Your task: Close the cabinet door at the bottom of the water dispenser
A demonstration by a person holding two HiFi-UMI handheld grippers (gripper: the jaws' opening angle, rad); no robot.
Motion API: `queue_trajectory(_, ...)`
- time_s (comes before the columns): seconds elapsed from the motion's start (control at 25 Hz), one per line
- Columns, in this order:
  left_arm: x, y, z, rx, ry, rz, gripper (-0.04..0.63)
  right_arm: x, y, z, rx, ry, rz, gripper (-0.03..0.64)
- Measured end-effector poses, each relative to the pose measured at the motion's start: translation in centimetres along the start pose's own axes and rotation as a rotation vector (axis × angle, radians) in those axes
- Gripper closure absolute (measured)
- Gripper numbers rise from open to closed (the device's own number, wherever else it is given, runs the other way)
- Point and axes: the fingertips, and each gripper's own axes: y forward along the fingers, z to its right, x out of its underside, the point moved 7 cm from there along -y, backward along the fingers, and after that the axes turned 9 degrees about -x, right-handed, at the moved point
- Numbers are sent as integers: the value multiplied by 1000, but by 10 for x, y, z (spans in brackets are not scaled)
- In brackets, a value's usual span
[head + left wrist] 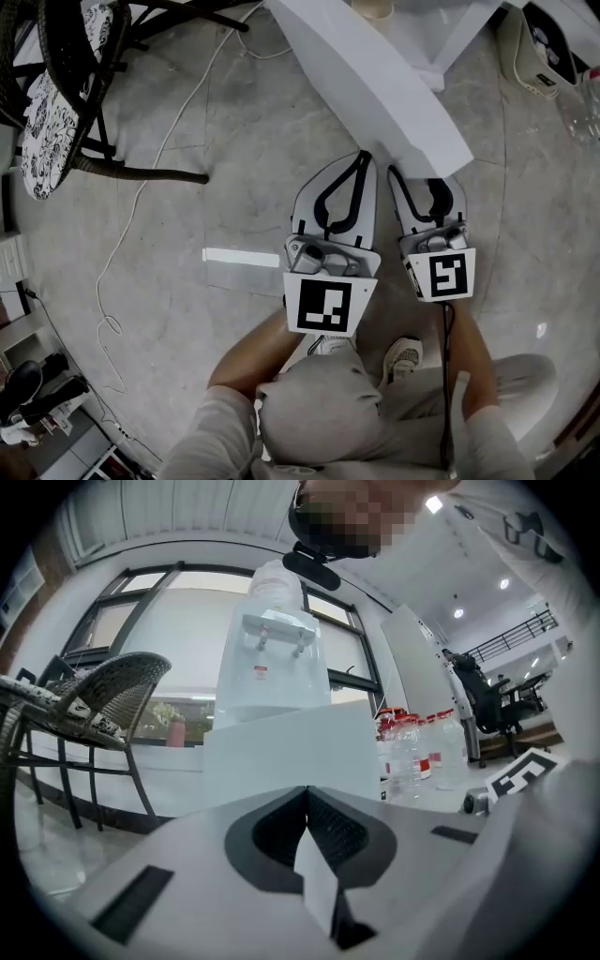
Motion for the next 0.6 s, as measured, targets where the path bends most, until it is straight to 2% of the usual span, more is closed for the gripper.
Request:
queue_trajectory(0.4,2,39,19,79,40,27,588,0,-6,34,96,-1,6,420)
queue_trajectory(0.6,-3,57,25,109,56,46,586,0,-6,48,103,-11,-1,420)
